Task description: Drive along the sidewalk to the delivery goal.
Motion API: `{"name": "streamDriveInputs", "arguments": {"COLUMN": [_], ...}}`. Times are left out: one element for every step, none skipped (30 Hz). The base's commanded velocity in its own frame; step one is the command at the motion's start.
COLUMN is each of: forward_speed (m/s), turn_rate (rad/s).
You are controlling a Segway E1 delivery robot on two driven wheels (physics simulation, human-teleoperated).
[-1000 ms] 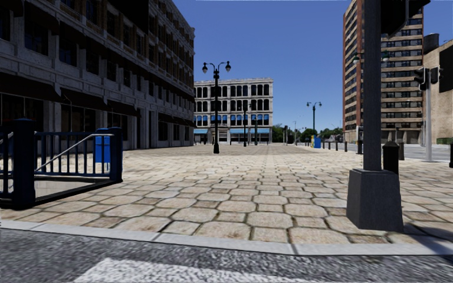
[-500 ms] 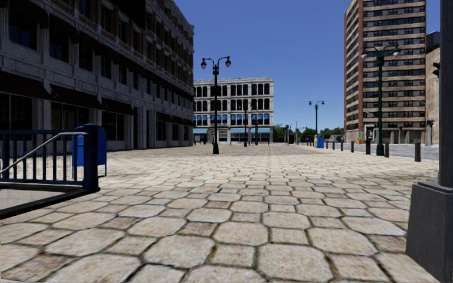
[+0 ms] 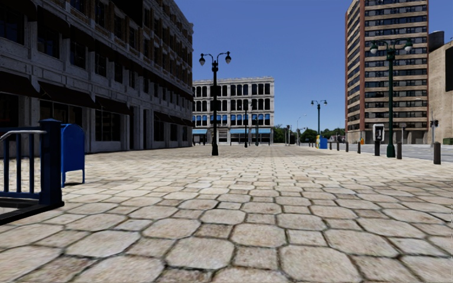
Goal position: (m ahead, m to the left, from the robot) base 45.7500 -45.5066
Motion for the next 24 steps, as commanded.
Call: {"name": "streamDriveInputs", "arguments": {"forward_speed": [1.57, 1.57, 1.57, 1.57, 1.57, 1.57, 1.57, 1.57, 1.57, 1.57, 1.57, 1.57, 1.57, 1.57, 1.57, 1.57, 1.57, 1.57, 1.57, 1.57, 1.57, 1.57, 1.57, 1.57], "turn_rate": [0.00, 0.00, 0.00, 0.00, 0.00, 0.00, 0.00, 0.00, 0.00, 0.00, 0.00, 0.00, 0.00, 0.00, 0.00, 0.00, 0.00, 0.00, 0.00, 0.00, 0.00, 0.00, 0.00, 0.00]}}
